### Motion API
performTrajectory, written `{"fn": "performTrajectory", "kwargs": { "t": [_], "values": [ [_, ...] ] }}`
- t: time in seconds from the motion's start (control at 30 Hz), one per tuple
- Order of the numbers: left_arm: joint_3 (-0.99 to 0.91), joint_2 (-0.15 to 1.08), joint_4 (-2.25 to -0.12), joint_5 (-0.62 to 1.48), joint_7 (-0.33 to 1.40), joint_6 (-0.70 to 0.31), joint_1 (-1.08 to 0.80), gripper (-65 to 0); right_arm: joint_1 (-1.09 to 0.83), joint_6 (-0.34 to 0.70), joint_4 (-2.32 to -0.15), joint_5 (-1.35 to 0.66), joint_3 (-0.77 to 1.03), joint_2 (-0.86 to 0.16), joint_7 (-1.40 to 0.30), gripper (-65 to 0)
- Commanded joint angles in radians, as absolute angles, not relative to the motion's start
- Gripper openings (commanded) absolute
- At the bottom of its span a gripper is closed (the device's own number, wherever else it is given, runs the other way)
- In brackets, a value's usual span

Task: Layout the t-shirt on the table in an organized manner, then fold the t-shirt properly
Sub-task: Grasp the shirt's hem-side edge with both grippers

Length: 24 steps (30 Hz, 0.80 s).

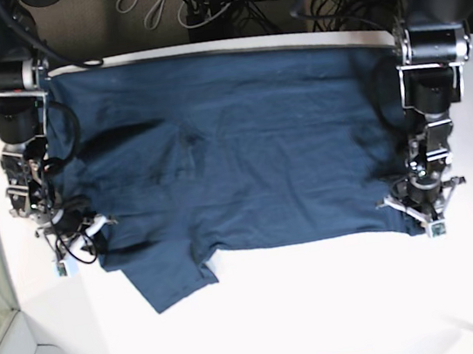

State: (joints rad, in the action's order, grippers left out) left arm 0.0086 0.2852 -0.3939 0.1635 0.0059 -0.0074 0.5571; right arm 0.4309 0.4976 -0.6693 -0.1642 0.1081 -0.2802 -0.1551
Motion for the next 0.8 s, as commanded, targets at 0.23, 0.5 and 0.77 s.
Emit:
{"fn": "performTrajectory", "kwargs": {
  "t": [0.23,0.5,0.77],
  "values": [
    [0.001,0.306,-0.357,0.165,0.015,0.001,0.562,-65.0,0.438,0.503,-0.679,-0.142,0.111,-0.288,-0.200,-65.0],
    [-0.001,0.311,-0.684,0.165,0.024,0.012,0.406,-65.0,0.437,0.504,-0.773,-0.145,0.116,-0.288,-0.200,-65.0],
    [-0.085,0.315,-0.929,0.165,0.030,0.012,0.285,-65.0,0.437,0.504,-0.915,-0.147,0.116,-0.268,-0.280,-65.0]
  ]
}}
